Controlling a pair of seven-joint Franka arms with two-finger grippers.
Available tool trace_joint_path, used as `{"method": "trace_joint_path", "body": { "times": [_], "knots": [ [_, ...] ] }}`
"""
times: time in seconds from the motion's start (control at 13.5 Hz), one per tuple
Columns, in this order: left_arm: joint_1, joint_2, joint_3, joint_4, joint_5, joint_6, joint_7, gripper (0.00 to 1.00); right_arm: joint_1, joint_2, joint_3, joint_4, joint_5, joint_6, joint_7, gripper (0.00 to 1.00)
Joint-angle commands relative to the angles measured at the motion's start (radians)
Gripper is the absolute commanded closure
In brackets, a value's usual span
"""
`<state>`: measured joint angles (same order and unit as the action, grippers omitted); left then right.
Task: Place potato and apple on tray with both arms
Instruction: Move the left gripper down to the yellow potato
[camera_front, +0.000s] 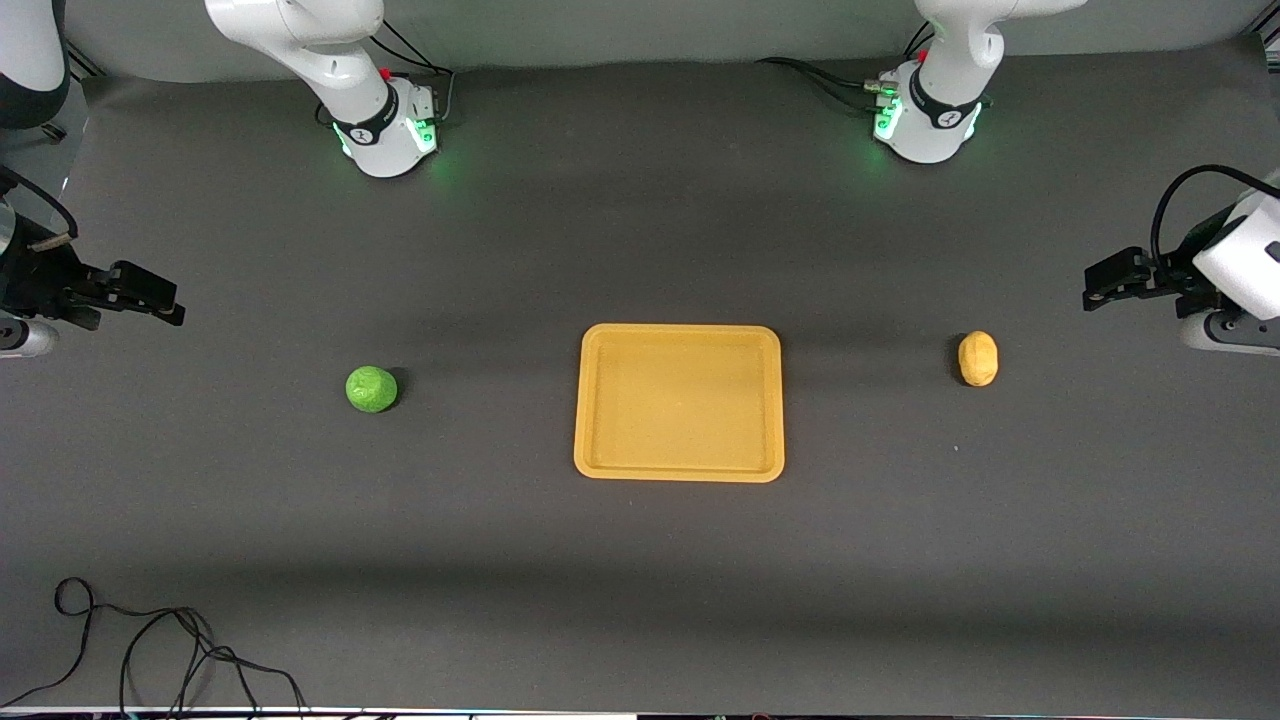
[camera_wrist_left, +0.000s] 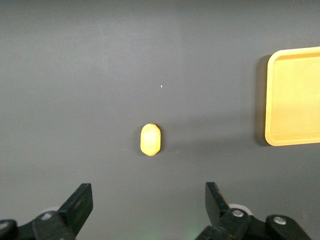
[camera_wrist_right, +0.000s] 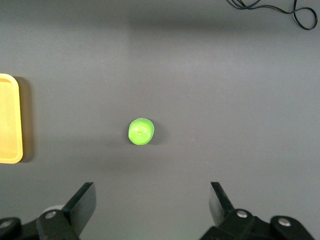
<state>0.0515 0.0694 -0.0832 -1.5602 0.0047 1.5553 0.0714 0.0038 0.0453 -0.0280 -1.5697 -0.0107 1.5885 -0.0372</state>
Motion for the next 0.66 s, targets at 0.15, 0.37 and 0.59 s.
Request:
{"method": "trace_joint_path", "body": {
  "times": [0.15,0.37,0.59],
  "knots": [
    [-0.002,0.004,0.005,0.011,-0.009,-0.015,0.014,0.0,0.01,-0.002,-0.007,0.005,-0.006,-0.005,-0.006,0.0],
    [0.01,0.0,0.005,-0.056,-0.008,-0.017,0.019,0.01,0.01,-0.002,-0.007,0.003,-0.006,-0.005,-0.004,0.0],
    [0.014,0.001,0.011,-0.17,-0.006,0.064,0.028,0.01,0.01,0.001,-0.007,0.005,-0.005,-0.005,-0.003,0.0]
  ]
}}
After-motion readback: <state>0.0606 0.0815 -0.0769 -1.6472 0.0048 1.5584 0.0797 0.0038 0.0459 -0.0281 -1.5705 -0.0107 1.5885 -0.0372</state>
